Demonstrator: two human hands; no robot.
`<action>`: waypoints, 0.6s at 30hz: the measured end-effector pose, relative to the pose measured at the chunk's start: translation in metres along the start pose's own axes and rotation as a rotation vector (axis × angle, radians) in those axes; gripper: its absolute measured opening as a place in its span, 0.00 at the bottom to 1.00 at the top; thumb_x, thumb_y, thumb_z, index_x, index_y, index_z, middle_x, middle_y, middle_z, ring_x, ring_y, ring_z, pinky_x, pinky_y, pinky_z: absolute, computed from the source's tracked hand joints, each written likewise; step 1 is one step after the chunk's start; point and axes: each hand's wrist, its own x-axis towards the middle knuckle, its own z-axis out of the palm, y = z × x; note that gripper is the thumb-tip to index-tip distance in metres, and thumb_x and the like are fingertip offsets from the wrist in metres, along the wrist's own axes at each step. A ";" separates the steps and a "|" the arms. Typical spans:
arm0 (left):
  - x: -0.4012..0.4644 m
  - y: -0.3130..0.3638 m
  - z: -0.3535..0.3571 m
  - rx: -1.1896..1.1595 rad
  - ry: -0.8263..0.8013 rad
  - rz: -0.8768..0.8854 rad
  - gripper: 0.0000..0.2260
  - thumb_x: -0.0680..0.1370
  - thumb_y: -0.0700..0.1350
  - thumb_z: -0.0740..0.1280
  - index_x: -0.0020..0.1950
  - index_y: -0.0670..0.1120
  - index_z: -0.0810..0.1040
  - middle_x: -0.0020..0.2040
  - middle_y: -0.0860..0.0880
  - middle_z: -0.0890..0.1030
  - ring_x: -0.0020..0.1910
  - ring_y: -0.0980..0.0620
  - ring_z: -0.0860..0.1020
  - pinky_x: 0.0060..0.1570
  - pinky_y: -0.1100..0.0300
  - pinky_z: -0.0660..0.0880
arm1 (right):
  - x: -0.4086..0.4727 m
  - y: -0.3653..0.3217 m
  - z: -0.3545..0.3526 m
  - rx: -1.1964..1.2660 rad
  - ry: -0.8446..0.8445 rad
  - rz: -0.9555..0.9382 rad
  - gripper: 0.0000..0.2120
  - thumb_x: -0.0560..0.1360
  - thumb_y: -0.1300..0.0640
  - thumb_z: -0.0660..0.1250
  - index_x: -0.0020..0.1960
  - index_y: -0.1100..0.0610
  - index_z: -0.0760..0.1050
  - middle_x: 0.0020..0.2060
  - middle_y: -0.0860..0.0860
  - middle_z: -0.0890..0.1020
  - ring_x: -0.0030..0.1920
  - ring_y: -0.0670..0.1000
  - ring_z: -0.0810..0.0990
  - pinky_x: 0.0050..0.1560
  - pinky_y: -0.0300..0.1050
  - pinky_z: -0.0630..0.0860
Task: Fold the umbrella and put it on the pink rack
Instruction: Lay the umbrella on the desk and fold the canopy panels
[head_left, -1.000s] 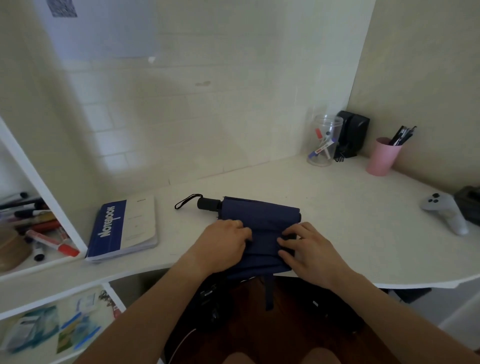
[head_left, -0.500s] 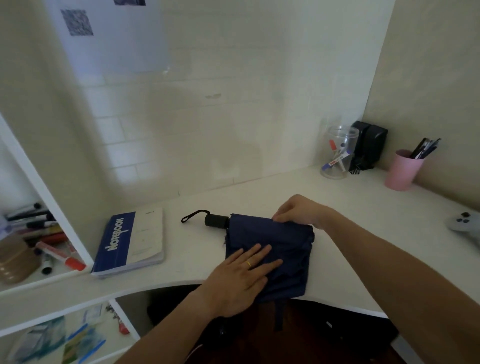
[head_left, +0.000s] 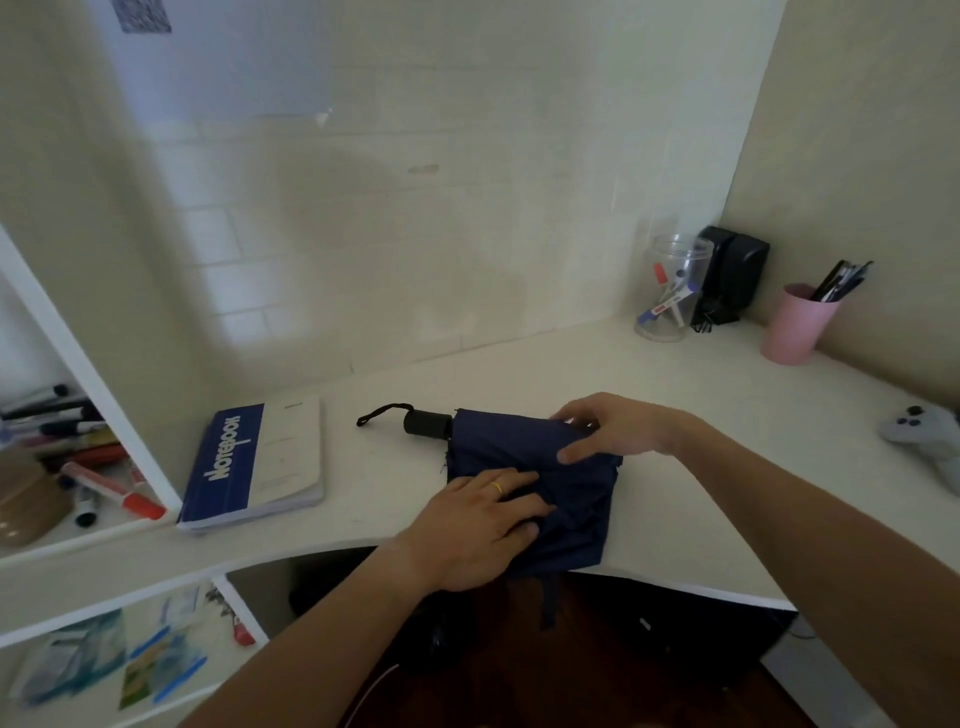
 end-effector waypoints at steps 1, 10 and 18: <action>-0.002 0.000 0.002 0.021 0.007 0.012 0.17 0.85 0.57 0.51 0.74 0.62 0.65 0.82 0.53 0.59 0.81 0.52 0.55 0.78 0.50 0.56 | -0.002 0.000 -0.001 -0.076 0.002 -0.034 0.22 0.71 0.48 0.77 0.63 0.51 0.79 0.54 0.49 0.85 0.53 0.52 0.84 0.57 0.50 0.81; 0.000 0.006 0.009 0.043 -0.124 0.038 0.22 0.87 0.54 0.48 0.80 0.68 0.47 0.84 0.48 0.43 0.82 0.48 0.42 0.78 0.51 0.40 | -0.007 0.002 0.015 -0.541 0.320 -0.213 0.24 0.69 0.49 0.76 0.61 0.49 0.73 0.54 0.47 0.79 0.52 0.51 0.78 0.53 0.51 0.77; 0.006 0.009 -0.001 -0.002 -0.085 0.039 0.21 0.85 0.53 0.54 0.78 0.66 0.57 0.82 0.51 0.54 0.79 0.49 0.55 0.78 0.49 0.55 | -0.017 0.004 0.001 0.038 0.048 -0.098 0.12 0.75 0.44 0.71 0.56 0.43 0.74 0.52 0.50 0.85 0.51 0.52 0.84 0.53 0.49 0.81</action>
